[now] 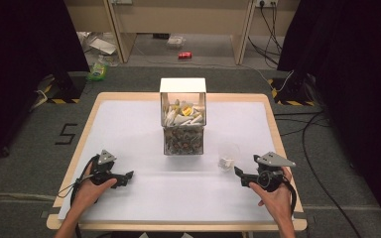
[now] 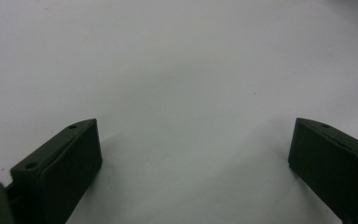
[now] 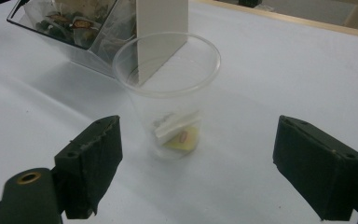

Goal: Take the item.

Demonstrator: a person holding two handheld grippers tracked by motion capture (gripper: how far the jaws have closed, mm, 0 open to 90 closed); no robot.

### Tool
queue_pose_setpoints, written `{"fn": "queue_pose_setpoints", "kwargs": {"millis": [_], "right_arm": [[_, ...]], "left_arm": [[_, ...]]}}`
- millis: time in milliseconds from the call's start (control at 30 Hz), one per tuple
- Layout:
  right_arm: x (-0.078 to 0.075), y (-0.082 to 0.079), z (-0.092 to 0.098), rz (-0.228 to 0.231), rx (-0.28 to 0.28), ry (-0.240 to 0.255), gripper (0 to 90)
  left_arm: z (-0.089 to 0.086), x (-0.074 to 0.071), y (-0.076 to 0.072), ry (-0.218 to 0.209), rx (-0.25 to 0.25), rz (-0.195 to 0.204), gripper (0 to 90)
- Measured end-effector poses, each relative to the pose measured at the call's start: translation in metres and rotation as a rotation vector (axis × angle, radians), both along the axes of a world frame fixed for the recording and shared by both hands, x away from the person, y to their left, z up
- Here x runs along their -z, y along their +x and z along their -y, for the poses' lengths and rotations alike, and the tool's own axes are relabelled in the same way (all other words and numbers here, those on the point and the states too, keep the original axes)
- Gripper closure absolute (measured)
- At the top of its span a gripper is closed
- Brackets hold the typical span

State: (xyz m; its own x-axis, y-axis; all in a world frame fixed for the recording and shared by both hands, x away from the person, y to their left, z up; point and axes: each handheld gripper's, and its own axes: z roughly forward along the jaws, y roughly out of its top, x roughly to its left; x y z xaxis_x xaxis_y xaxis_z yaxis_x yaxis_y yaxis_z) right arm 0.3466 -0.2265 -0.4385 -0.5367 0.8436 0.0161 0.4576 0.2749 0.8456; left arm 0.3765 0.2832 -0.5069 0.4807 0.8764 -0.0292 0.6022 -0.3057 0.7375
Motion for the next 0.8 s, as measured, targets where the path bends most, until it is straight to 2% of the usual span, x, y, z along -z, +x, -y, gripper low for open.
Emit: {"fn": "queue_pose_setpoints", "kwargs": {"millis": [800], "right_arm": [[0.024,-0.013,0.011,-0.052,0.02,-0.009,16.5]], "left_arm": [[0.0,0.0,0.0,0.0,0.0,0.0,1.8]]}}
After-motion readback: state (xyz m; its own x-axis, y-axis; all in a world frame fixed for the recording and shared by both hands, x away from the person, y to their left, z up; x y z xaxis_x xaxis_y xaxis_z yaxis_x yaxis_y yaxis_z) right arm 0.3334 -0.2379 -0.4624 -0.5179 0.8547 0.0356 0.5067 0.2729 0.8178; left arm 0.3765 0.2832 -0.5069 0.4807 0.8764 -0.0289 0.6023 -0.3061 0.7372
